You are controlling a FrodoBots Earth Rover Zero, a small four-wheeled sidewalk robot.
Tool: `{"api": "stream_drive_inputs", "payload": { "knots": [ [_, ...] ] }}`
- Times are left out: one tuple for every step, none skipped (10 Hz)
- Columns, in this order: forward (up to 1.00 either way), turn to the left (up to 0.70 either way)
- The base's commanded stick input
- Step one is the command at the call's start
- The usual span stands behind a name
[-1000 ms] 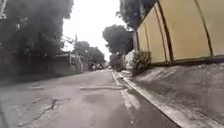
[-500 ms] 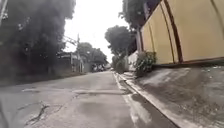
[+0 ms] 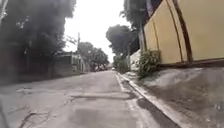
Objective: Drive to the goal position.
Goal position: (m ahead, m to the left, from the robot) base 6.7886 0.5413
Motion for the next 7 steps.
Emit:
{"api": "stream_drive_inputs", "payload": {
  "knots": [
    [0.7,0.0],
    [0.7,0.0],
    [0.7,0.0],
    [0.7,0.0],
    [0.7,0.0],
    [0.7,0.0],
    [0.7,0.0]
  ]
}}
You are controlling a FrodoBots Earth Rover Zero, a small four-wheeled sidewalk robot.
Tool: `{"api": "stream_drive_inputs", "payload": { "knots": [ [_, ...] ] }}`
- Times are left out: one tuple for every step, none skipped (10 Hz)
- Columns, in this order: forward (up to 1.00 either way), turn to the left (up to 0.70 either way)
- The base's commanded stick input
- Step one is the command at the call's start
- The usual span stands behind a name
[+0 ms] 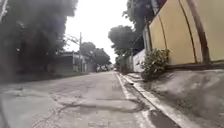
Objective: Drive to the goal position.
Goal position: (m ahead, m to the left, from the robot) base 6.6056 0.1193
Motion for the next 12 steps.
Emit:
{"api": "stream_drive_inputs", "payload": {
  "knots": [
    [0.7,0.0],
    [0.7,0.0],
    [0.7,0.0],
    [0.7,0.0],
    [0.7,0.0],
    [0.7,0.0],
    [0.7,0.0],
    [0.7,0.0],
    [0.7,0.0],
    [0.7,0.0],
    [0.7,0.0],
    [0.7,0.0]
  ]
}}
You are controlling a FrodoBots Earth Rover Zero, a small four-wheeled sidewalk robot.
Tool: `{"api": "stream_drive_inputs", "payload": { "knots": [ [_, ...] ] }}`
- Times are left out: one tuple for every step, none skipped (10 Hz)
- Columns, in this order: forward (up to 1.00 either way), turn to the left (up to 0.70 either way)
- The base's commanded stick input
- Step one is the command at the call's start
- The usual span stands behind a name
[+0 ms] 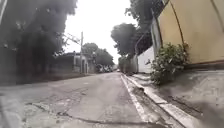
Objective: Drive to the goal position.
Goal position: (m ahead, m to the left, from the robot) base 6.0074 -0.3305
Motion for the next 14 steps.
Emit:
{"api": "stream_drive_inputs", "payload": {
  "knots": [
    [0.7,0.0],
    [0.7,0.0],
    [0.7,0.0],
    [0.7,0.0],
    [0.7,0.0],
    [0.7,0.0],
    [0.7,0.0],
    [0.7,0.0],
    [0.7,0.0],
    [0.7,0.0],
    [0.7,0.0],
    [0.7,0.0],
    [0.7,0.0],
    [0.7,0.0]
  ]
}}
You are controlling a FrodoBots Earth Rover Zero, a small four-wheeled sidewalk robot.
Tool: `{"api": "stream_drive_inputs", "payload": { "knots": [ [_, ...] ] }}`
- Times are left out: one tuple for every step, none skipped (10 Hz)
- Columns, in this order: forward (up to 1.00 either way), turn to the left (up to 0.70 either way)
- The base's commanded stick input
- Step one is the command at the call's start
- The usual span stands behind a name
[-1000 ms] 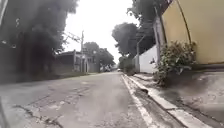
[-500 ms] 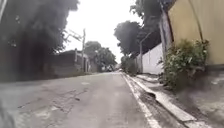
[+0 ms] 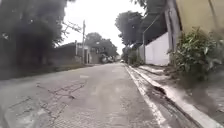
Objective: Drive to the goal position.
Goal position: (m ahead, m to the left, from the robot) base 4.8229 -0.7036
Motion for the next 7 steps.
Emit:
{"api": "stream_drive_inputs", "payload": {
  "knots": [
    [0.7,0.0],
    [0.7,0.0],
    [0.7,0.0],
    [0.7,0.0],
    [0.7,0.0],
    [0.7,-0.02],
    [0.7,-0.15]
  ]
}}
